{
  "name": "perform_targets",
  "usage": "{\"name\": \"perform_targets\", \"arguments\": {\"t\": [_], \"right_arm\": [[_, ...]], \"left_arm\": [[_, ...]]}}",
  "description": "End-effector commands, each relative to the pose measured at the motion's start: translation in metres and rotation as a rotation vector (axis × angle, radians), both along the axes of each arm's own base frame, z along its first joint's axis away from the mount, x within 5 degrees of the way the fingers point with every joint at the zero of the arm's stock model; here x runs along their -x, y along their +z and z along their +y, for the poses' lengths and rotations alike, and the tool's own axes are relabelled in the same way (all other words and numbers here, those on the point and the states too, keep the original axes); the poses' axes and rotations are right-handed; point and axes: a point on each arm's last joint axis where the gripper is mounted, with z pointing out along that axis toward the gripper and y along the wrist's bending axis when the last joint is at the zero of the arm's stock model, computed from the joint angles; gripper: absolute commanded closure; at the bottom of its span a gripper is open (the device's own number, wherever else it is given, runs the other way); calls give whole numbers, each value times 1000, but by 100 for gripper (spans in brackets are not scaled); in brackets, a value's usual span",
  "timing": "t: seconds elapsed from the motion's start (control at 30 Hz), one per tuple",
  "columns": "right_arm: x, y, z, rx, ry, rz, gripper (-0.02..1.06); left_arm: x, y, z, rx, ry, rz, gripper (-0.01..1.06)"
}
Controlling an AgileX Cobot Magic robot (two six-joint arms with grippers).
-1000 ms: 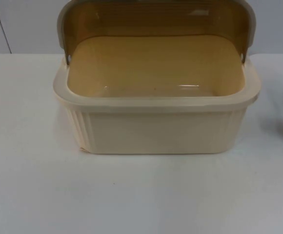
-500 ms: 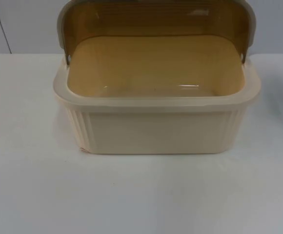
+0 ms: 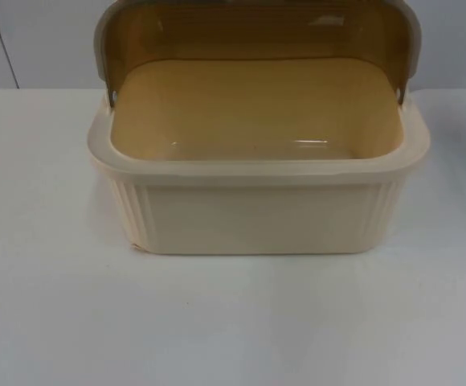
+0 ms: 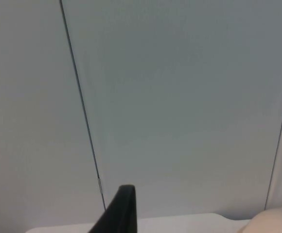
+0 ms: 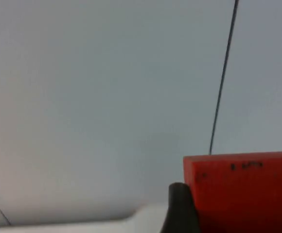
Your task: Open the box lid with the left hand, place the block into the box with the right hand, then close the box lid with the left hand.
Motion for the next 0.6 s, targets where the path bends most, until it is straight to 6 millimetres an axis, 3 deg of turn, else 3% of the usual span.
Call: {"name": "perform_targets", "arguments": {"t": [0.0,0.03,0.13,0.23,0.3,0.47,0.5,0.57], "right_arm": [[17,33,10,-9,38,-92,104],[17,33,10,-9,38,-92,104],[31,47,35,-33,116,-132,104],[43,51,72,-39,234,-141,104],[47,51,83,-28,275,-140,104],[70,46,141,33,476,-119,104],[70,46,141,33,476,-119,104],[79,42,159,58,540,-87,104]], "left_arm": [[2,1,0,17,-4,-14,3],[2,1,0,17,-4,-14,3],[2,1,0,18,-4,-19,3],[2,2,0,18,-4,-23,3],[2,2,0,18,-4,-23,3],[2,2,0,18,-4,-23,3],[2,2,0,18,-4,-23,3],[2,2,0,18,-4,-23,3]]}}
